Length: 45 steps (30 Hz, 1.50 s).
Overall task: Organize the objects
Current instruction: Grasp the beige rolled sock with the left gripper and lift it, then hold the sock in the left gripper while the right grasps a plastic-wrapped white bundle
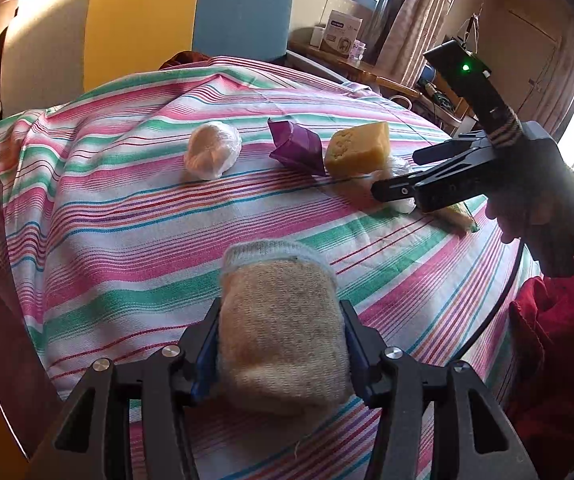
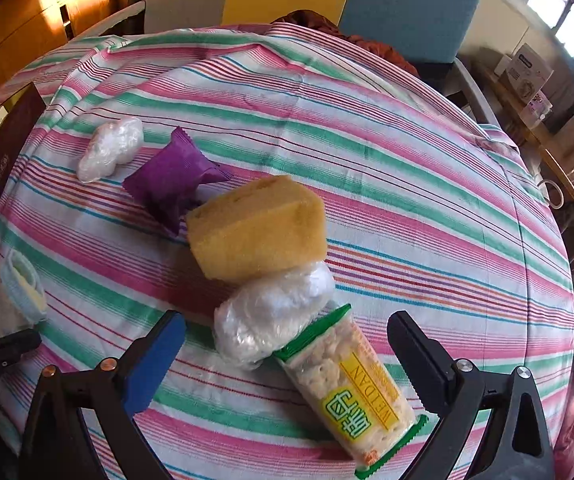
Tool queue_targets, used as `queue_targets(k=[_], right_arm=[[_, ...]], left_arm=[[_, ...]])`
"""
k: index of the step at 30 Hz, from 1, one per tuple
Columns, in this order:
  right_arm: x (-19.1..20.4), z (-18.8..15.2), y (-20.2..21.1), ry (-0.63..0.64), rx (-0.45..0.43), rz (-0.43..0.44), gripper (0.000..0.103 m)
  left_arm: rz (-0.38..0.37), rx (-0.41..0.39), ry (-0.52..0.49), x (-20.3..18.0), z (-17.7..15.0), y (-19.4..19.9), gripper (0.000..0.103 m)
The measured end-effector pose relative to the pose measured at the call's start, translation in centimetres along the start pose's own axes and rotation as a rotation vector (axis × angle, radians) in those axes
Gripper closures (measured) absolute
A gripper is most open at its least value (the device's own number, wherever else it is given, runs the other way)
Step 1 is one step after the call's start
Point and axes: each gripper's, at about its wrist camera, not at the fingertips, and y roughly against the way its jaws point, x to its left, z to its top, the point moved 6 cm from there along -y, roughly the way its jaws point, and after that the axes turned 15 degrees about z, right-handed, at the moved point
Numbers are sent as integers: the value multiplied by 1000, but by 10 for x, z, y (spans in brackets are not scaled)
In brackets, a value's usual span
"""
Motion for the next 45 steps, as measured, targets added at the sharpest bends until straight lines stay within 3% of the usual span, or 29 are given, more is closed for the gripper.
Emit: queue_targets(k=[3,5,15,21,26,28,38,40,42,44,45], right_arm=[[1,5,-8,-16,-18,4,8],[4,4,-8,-42,-28,23,61],[71,-39,-2,-99,3,202,63],[66,-41,-5,-180,-32,251,62],[70,-35,-4,-182,-45,293,36],[70,-35,-5,-181,-42,295,30],[68,-37,-9,-196,-57,297,25],[67,-37,-9,-198,-58,286,29],[63,-38,-8,-197,-56,242,43],[56,-40,-5,-195,-58,183,68],[56,-41,-4,-189,-59,179,68]], left_arm=[[5,-5,-2,0,0,0,49],[7,-9,-5,-1,-1,0,49],[27,-20,-26,-2,-4,0,49],[30,-24,-22,-1,-5,2,49],[29,-27,-19,-1,-6,3,49],[29,-28,-16,-1,-6,3,49],[26,-32,-2,-1,-7,4,49],[26,-32,-2,-1,-7,4,49],[28,-32,-2,-1,-7,4,49],[32,-33,-4,-1,-7,4,49],[34,-33,-6,-1,-7,4,49]])
